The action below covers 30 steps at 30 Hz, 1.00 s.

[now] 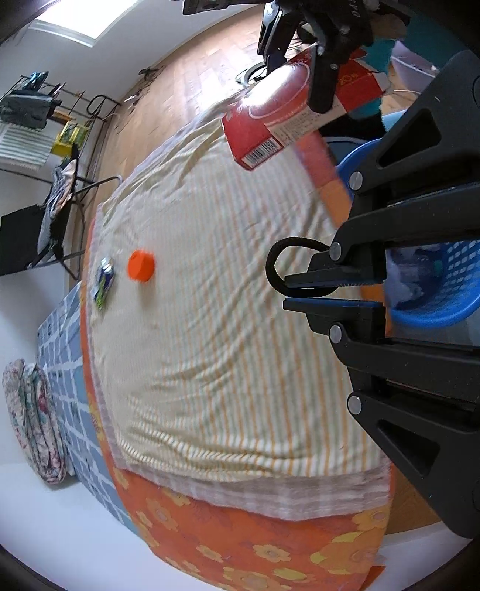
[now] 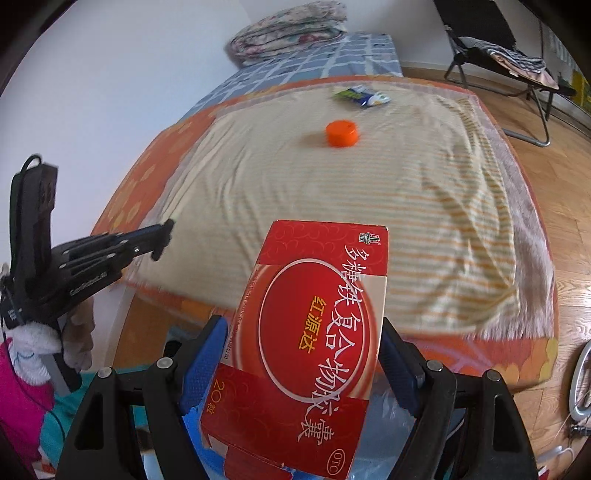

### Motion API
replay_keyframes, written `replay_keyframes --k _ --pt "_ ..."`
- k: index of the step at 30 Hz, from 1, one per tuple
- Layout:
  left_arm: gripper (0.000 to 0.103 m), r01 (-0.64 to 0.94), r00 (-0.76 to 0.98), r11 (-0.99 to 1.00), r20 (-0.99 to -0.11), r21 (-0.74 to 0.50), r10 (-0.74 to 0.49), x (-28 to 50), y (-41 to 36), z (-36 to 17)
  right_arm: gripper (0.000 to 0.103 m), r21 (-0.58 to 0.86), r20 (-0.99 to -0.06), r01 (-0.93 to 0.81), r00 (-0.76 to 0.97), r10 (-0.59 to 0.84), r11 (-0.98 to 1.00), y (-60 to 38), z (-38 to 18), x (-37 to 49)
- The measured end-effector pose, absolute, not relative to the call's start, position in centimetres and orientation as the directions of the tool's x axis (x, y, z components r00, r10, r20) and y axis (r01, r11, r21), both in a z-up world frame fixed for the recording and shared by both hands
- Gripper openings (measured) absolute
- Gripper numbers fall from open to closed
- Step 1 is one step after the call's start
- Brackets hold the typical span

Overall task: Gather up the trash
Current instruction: 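Carry hair tie and red box to the blue basket and release both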

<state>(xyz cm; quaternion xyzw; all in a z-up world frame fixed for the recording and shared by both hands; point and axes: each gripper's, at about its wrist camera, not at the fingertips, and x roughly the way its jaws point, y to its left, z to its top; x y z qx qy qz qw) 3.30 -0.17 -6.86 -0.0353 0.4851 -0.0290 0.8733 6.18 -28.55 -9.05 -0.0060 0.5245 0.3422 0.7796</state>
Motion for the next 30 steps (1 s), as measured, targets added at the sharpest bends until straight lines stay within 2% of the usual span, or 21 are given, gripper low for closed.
replay_keyframes --k 15,30 --pt "0.003 0.080 0.425 0.993 -0.899 -0.084 -0.110 -2.2 -3.5 -10.9 0.082 0.330 -0.871 -0.628 0.085 0.483 0.705 -27.9 -12.6 -0.8" --pt "0.003 0.096 0.325 0.991 -0.939 -0.090 -0.117 -5.2 -4.7 -15.5 0.082 0.300 -0.912 -0.659 0.014 0.409 0.690 -27.1 -16.9 -3.5"
